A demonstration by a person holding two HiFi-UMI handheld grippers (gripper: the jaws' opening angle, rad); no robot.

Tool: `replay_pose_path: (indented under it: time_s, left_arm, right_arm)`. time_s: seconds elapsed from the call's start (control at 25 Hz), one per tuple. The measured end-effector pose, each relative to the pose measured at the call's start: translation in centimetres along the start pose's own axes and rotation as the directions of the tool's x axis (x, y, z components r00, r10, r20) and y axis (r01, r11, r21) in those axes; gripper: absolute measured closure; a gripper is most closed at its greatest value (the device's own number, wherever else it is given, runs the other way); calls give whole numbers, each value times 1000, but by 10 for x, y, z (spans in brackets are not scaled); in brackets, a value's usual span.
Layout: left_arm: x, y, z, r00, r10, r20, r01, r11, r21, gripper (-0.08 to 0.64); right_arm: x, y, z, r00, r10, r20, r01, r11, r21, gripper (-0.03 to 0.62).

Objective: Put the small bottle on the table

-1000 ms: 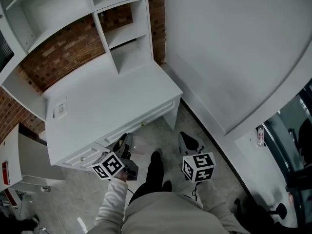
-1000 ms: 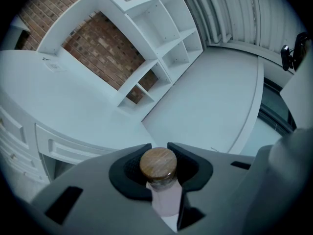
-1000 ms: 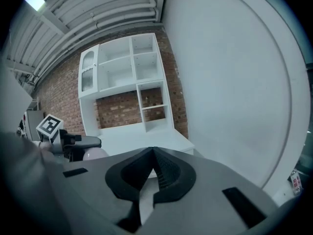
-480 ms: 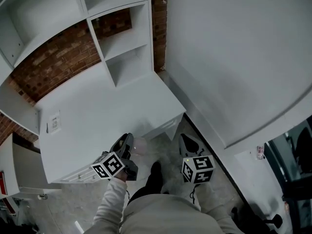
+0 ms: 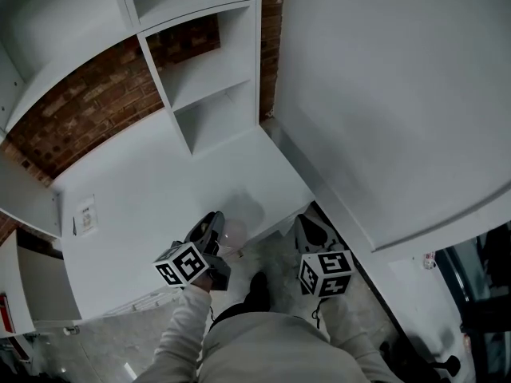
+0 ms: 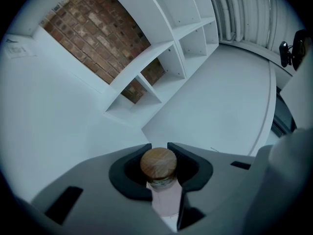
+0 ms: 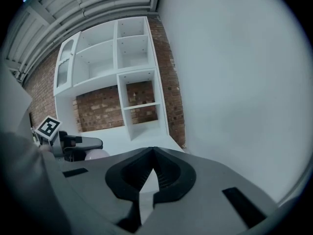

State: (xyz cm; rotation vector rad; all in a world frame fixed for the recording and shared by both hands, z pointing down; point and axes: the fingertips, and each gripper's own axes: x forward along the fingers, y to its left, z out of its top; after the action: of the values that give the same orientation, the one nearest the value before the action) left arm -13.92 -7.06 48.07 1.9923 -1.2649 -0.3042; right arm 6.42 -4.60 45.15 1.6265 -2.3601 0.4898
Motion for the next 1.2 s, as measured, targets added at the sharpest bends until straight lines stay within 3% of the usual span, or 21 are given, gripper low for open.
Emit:
replay_pose_path:
  time_s: [0.8, 1.2]
  left_arm:
    - [65, 33, 33, 999, -9, -48, 11, 999, 53, 448]
    - [116, 46, 37, 995, 39, -90, -23, 985, 169, 449]
  right_arm:
    - [57, -6, 27, 1000, -27, 7, 27, 999, -20, 565]
    - [85, -33, 41, 1000, -27, 2, 27, 999, -19, 565]
